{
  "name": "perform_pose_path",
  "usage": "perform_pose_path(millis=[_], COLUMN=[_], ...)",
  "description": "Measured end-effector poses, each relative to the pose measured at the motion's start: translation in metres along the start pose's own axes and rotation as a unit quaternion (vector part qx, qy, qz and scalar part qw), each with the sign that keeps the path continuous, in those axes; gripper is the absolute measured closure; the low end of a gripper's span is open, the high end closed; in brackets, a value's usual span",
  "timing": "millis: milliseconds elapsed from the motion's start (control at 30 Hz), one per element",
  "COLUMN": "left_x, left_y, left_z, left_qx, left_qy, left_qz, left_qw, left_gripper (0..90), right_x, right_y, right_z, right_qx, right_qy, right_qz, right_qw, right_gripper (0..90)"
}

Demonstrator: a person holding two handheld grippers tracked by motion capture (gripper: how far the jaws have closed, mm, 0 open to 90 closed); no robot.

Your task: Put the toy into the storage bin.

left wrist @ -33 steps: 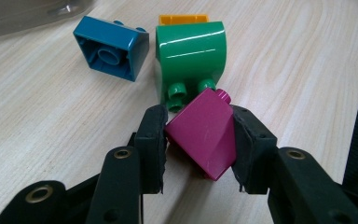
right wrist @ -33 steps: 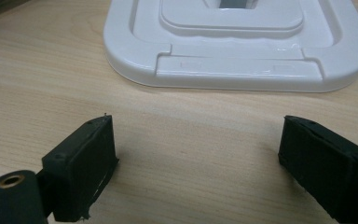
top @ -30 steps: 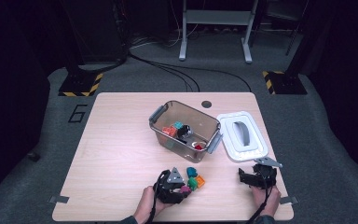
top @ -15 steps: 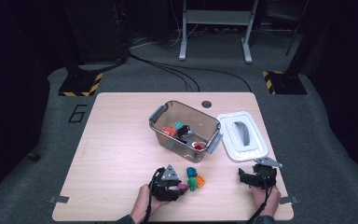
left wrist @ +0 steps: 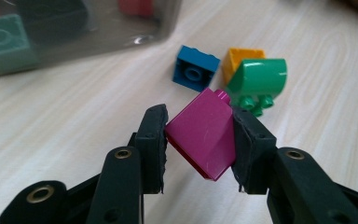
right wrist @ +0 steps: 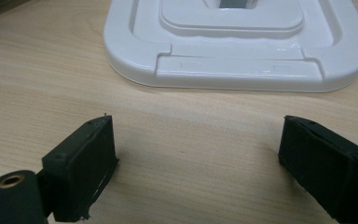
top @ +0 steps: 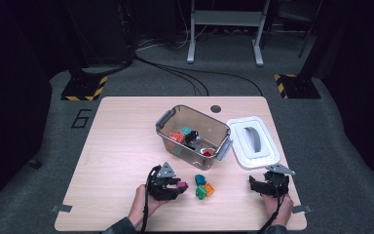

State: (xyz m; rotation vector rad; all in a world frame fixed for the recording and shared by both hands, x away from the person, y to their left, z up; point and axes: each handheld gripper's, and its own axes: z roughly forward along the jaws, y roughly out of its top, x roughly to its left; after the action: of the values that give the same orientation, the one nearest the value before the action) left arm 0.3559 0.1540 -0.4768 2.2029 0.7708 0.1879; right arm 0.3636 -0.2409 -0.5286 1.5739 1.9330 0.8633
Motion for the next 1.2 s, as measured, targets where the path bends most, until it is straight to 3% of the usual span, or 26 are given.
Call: perform_pose_path(millis=[567, 933, 1200], left_x=[0.032, 0.046, 0.053], left_y=[0.030, 0.052, 0.069], left_z=[-0.030, -0.044, -0.055], left_qx=[-0.025, -0.039, -0.047], left_qy=[0.024, 0.031, 0.038], left_qz=[-0.013, -0.018, -0.012], left_qw=[0.9993, 0.9986, 0.9981], left_gripper=[59.7, 59.6, 59.7], right_x=[0.000, 0.000, 0.000], right_y=[0.000, 0.000, 0.000], right_z=[0.000, 0.000, 0.000], right_qx=[0.000, 0.000, 0.000], right_qy=[-0.001, -0.001, -0.001], right_qz=[0.000, 0.000, -0.001], right_qw=[1.0000, 1.0000, 1.0000], right_gripper=[9.9, 10.0, 9.9])
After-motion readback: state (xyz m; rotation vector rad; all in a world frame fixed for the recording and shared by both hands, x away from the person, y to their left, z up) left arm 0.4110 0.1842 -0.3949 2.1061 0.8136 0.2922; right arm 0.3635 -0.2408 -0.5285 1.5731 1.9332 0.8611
